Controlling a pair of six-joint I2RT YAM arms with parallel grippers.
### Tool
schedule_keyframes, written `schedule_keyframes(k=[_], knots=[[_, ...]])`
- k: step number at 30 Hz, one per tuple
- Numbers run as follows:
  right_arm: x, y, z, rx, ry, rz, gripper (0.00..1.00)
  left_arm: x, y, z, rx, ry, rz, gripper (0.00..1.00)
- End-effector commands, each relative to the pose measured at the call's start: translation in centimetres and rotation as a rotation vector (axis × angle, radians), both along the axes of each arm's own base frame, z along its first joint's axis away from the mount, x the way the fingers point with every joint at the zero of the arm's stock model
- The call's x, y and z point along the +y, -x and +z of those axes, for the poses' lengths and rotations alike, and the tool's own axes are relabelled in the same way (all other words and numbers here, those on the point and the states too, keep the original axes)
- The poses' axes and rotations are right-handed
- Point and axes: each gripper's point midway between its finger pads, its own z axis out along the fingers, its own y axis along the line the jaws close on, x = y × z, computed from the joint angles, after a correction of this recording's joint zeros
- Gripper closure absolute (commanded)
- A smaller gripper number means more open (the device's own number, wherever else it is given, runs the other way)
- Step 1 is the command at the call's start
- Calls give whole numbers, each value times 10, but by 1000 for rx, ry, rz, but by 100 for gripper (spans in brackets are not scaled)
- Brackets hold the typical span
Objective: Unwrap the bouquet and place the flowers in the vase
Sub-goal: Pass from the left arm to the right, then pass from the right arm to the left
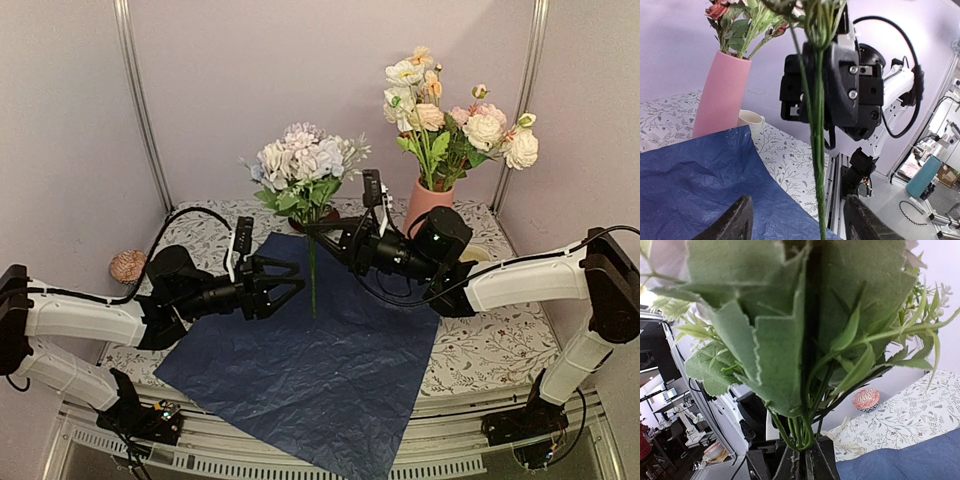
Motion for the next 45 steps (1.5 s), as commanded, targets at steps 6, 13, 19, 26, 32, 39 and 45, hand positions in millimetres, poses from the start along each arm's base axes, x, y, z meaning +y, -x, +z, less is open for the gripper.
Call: schedule_keyframes(k=[6, 13, 19, 26, 32, 39, 45], knots=[[-8, 3, 32, -28, -122, 2, 98, -11, 6, -2, -2, 19, -26, 42], [-6, 6, 28, -29, -112, 25, 97, -22, 5, -5, -18, -41, -55, 47], [-3, 6, 25, -27, -108, 36, 97, -31, 5, -9, -9, -59, -84, 54], [-2, 8, 22, -29, -104, 36, 97, -32, 0, -9, 0, -74, -65, 76], [-6, 7, 22, -34, -110, 11, 97, -24, -3, -5, -2, -55, -20, 74], [-14, 6, 33, -46, -159, -23, 97, -14, 8, -1, -39, 12, -29, 32], [-14, 8, 39, -61, -201, -28, 97, -16, 14, 4, -93, 15, -48, 21]])
